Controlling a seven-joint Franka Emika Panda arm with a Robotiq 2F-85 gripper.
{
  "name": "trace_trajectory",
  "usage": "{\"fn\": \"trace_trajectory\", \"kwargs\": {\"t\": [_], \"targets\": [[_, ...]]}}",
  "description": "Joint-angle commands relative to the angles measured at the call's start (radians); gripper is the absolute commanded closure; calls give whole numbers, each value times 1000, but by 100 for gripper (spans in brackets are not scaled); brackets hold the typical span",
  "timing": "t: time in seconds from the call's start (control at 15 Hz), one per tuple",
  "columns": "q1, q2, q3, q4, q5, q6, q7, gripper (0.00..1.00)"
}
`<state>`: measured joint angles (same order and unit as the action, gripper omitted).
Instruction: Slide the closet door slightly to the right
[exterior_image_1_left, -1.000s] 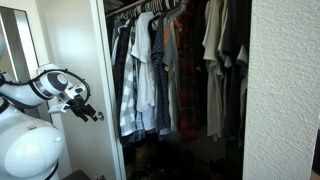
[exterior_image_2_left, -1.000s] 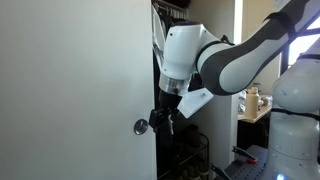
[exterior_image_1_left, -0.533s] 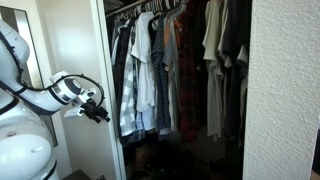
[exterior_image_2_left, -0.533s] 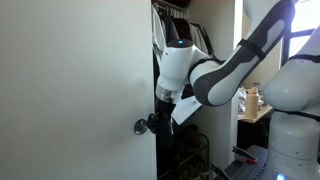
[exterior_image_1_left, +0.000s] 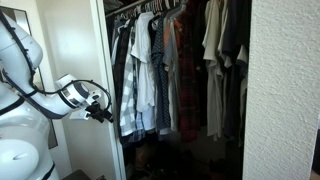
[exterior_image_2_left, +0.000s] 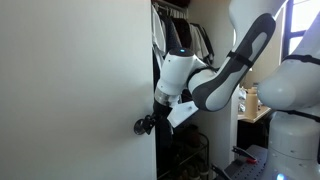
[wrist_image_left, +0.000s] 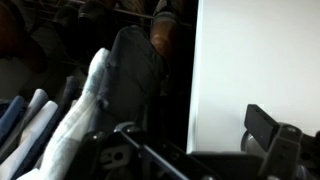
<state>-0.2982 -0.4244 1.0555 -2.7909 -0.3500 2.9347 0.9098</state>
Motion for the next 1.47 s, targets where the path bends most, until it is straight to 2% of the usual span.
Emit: {"fn": "trace_trajectory", "kwargs": {"t": [0.0,0.47,0.6,1.07,1.4], "targets": [[23,9,-20,0,9,55,31,0],[107,-18,-59,11,45,115,45,0],[124,-43,-45,19,33,92,63,0],[99,-129,32,14,-48,-10,101,0],[150,-198,47,16,-56,-159,198,0]]}}
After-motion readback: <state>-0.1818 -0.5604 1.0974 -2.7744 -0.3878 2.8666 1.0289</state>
